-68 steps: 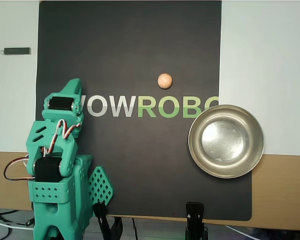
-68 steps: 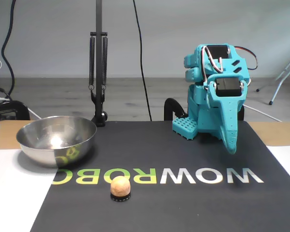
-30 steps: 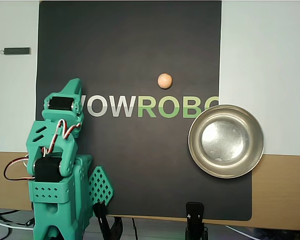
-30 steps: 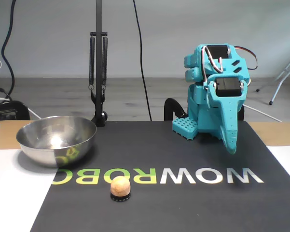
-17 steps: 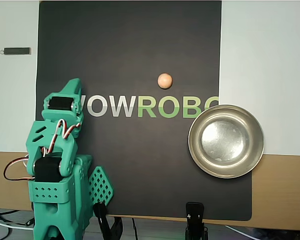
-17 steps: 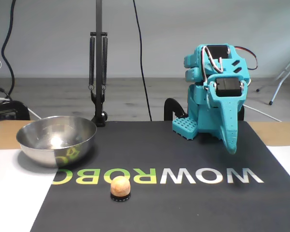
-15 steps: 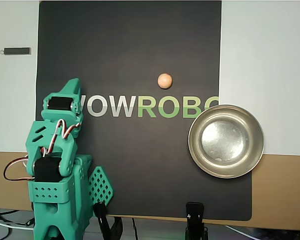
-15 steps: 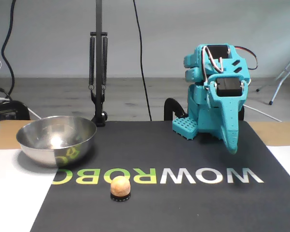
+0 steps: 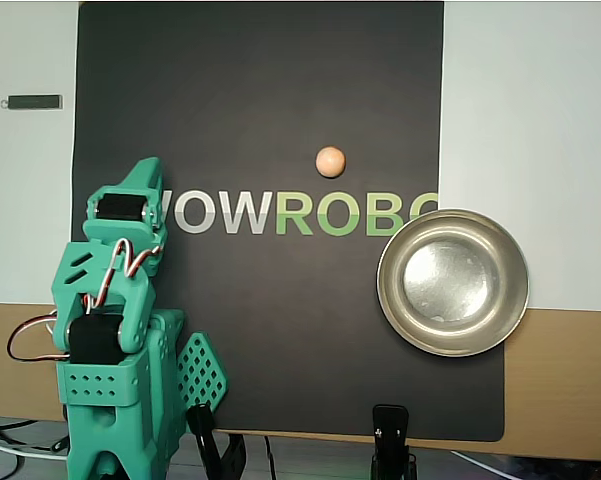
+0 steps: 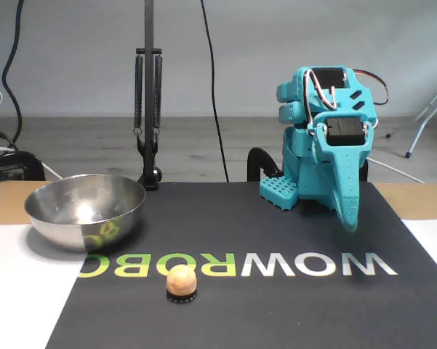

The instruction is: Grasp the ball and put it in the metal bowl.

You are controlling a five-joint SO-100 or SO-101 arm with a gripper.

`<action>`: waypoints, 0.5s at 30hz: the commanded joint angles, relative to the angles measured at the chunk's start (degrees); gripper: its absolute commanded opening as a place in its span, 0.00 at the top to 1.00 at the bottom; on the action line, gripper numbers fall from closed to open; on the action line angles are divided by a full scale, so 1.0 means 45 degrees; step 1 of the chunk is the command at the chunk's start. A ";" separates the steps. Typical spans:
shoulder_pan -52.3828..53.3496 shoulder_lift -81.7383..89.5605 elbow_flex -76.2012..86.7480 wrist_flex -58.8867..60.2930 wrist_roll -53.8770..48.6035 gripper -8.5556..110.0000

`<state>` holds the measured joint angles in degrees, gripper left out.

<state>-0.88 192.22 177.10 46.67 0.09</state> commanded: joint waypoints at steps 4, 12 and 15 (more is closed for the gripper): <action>0.0000 0.0703 0.0449 0.0020 -0.0039 0.92; 0.0059 0.0703 0.0449 0.0020 -0.0039 0.92; 0.0098 0.0684 0.0430 0.0020 -0.0039 0.92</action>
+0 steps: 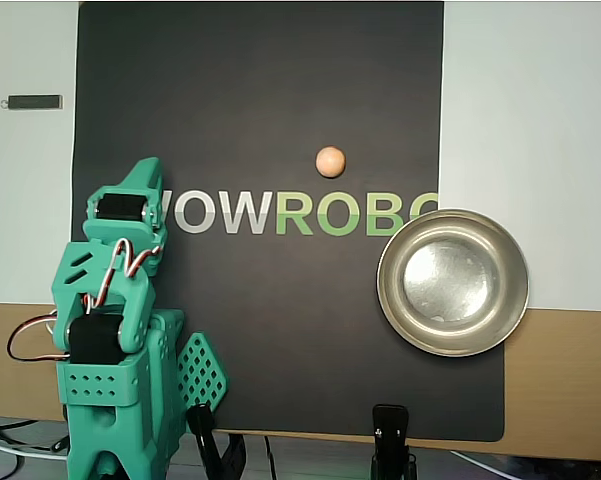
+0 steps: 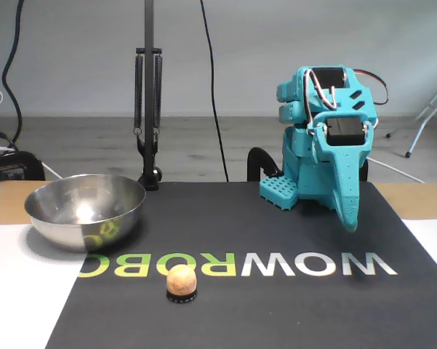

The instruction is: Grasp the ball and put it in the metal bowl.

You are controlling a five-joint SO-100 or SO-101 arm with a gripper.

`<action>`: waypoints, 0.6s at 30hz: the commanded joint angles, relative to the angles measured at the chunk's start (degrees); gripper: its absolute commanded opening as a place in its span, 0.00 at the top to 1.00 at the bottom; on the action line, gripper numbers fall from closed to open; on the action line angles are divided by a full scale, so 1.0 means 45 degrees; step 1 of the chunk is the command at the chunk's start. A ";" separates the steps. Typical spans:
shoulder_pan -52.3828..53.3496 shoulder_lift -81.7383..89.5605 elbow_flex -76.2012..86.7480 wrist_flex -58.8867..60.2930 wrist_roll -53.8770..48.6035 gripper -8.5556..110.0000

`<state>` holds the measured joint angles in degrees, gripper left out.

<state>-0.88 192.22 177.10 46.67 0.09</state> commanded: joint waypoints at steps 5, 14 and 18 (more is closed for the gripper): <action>0.0137 0.0527 0.0352 -0.0059 -0.0059 0.92; 0.0391 -0.1953 -0.1895 0.0039 -0.0059 0.92; 0.0430 -0.4277 -0.3828 0.0039 -0.0059 0.92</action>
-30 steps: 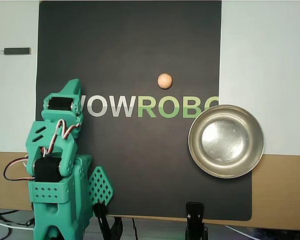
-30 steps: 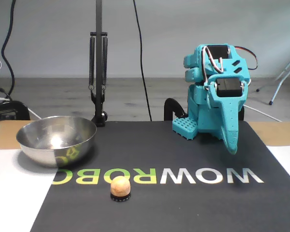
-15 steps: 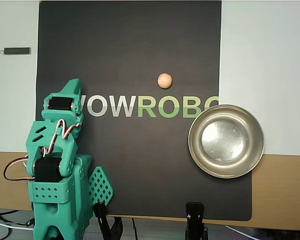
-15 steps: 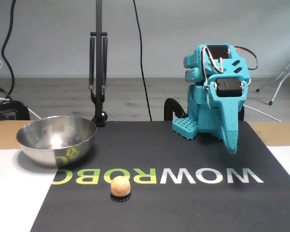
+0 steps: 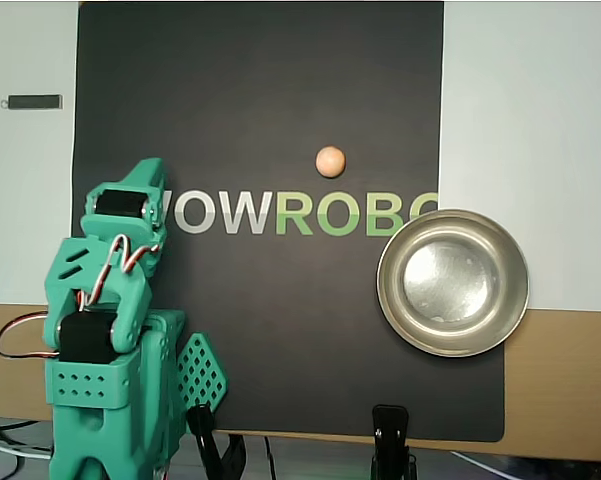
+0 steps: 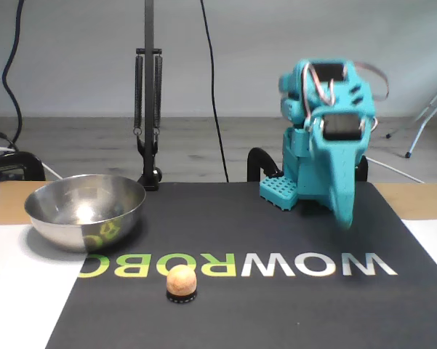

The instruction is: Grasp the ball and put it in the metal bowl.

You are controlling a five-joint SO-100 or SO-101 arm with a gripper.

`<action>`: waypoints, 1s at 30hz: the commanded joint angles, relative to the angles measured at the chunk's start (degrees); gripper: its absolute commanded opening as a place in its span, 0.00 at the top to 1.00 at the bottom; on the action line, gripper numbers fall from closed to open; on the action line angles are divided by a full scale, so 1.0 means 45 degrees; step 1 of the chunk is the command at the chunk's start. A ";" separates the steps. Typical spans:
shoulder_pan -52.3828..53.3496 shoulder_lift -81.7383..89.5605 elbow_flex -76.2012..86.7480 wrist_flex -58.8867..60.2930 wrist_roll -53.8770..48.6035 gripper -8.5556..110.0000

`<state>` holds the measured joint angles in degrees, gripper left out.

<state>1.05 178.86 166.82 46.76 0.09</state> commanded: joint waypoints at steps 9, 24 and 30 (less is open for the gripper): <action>0.0820 -0.6543 -0.6582 0.0273 -0.0059 0.92; 0.0801 -1.3516 -1.4902 0.6309 -0.0059 0.92; 0.0801 -1.6035 -1.7539 0.8008 -0.0059 0.92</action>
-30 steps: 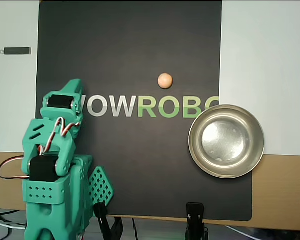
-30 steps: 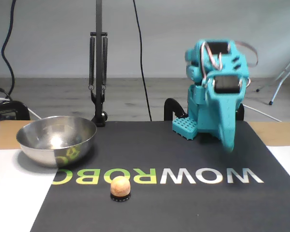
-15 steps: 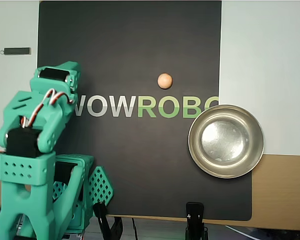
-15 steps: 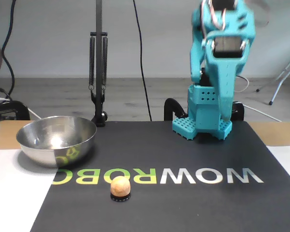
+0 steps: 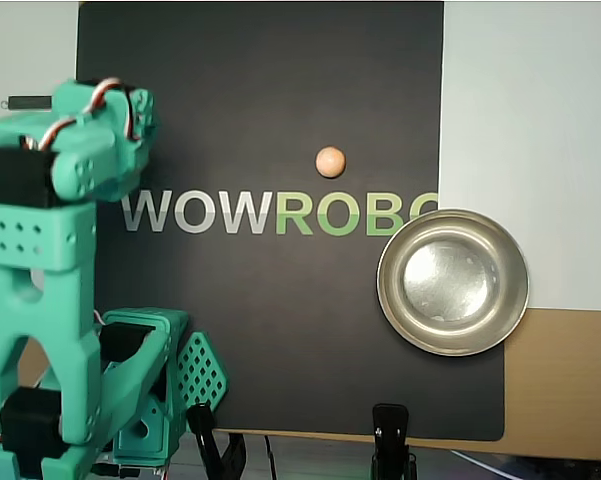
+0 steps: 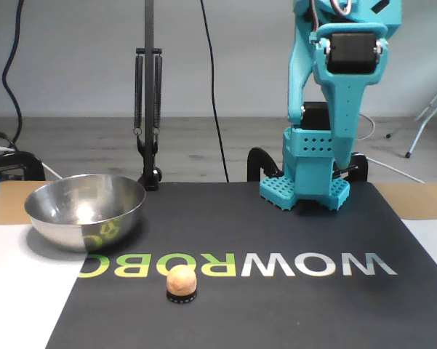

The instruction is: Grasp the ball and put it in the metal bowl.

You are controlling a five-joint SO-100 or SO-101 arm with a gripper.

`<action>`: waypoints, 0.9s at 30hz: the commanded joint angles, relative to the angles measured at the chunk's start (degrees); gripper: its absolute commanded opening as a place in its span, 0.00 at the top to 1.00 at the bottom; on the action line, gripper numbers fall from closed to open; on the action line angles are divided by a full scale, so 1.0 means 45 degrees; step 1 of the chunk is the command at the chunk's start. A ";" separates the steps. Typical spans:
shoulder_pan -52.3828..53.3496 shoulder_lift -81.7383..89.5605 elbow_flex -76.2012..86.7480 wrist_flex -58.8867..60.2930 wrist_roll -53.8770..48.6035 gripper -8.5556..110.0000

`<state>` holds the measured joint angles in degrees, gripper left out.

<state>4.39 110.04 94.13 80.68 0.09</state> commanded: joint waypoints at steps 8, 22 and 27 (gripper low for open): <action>0.0039 -0.3320 -0.3242 0.1270 -0.0059 0.92; 0.0059 -0.5527 -0.3437 0.1152 -0.0059 0.92; 0.0078 -0.5801 -0.3437 0.1152 -0.0059 0.92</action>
<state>4.39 83.85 81.12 86.04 0.09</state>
